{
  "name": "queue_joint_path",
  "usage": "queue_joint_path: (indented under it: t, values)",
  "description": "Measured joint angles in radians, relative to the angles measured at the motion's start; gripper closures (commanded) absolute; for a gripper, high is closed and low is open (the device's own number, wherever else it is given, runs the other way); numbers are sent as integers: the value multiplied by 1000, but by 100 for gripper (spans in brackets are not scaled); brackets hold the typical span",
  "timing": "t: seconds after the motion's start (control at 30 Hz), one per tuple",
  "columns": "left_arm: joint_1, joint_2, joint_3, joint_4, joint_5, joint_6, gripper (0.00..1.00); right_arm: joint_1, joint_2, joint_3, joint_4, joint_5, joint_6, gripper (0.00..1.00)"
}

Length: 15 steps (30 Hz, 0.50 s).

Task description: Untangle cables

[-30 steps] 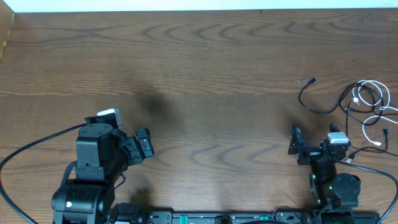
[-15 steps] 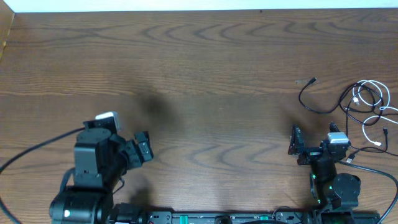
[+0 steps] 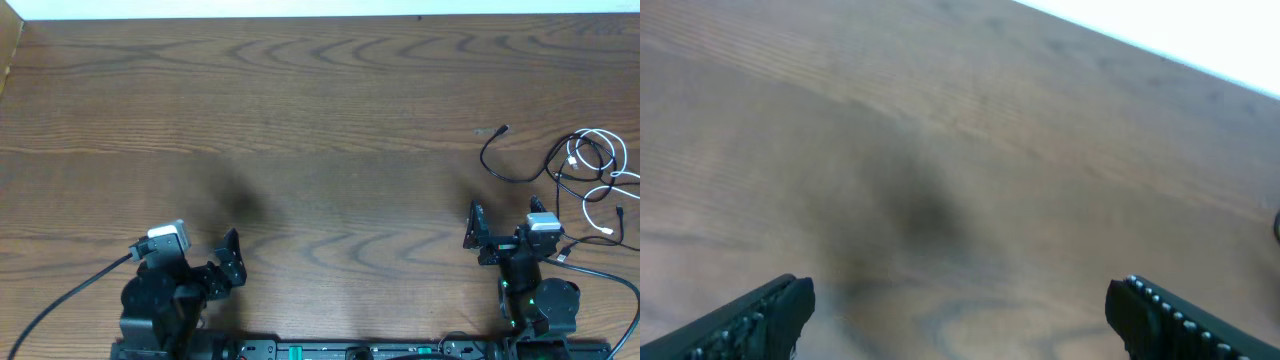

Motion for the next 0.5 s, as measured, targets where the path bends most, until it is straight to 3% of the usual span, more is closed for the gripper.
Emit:
queue_joint_path:
  t: [0.5]
  values:
    - [7, -213, -391, 564, 59, 0, 2, 0, 0, 0, 0, 1, 0, 1]
